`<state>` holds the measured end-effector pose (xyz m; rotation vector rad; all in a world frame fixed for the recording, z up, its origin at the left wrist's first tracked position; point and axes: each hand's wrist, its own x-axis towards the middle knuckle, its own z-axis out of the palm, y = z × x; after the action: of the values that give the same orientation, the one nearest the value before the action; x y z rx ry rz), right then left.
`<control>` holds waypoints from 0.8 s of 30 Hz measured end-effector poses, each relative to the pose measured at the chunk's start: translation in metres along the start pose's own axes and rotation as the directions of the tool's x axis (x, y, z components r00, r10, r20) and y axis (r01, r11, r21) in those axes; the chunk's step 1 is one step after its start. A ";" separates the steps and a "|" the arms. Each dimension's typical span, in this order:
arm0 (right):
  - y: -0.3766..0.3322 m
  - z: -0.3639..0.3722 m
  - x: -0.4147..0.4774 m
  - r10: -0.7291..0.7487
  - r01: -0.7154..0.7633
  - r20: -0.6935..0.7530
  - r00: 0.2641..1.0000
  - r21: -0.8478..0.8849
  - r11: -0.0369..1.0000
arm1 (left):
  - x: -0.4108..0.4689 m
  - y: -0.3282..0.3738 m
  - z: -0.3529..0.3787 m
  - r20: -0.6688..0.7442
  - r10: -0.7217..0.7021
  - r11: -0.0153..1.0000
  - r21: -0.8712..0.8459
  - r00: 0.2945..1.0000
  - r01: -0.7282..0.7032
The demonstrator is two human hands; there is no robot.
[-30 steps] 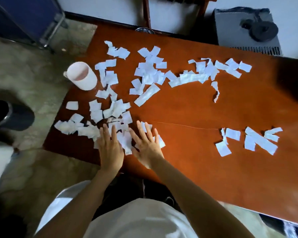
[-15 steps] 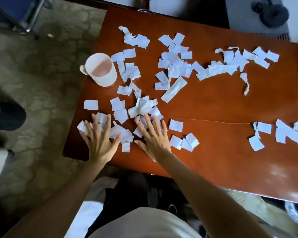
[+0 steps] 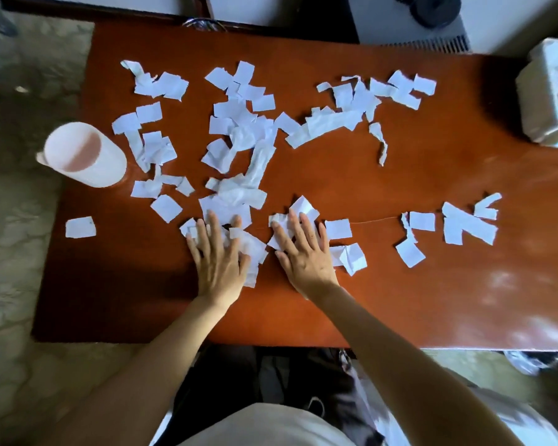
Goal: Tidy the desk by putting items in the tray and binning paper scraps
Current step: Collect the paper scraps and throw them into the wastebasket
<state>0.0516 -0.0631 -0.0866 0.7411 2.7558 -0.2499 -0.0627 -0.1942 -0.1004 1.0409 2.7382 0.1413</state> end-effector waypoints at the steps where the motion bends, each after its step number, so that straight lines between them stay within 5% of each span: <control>1: 0.017 -0.001 -0.003 0.021 -0.021 -0.003 1.000 0.003 1.000 | 0.003 0.018 0.001 0.022 0.009 1.000 0.000 1.000 -0.009; 15: 0.237 -0.012 -0.034 0.124 -0.122 -0.024 0.992 0.094 0.988 | 0.034 0.260 0.022 0.124 0.114 0.993 -0.019 0.986 -0.112; 24: 0.291 -0.039 -0.039 0.224 -0.195 -0.082 0.971 0.270 0.943 | 0.045 0.323 0.002 0.215 0.276 0.957 -0.155 0.937 -0.246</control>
<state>0.2243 0.1763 -0.0647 1.1412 2.7475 -0.5489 0.1135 0.0768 -0.0568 1.2920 2.3403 0.2143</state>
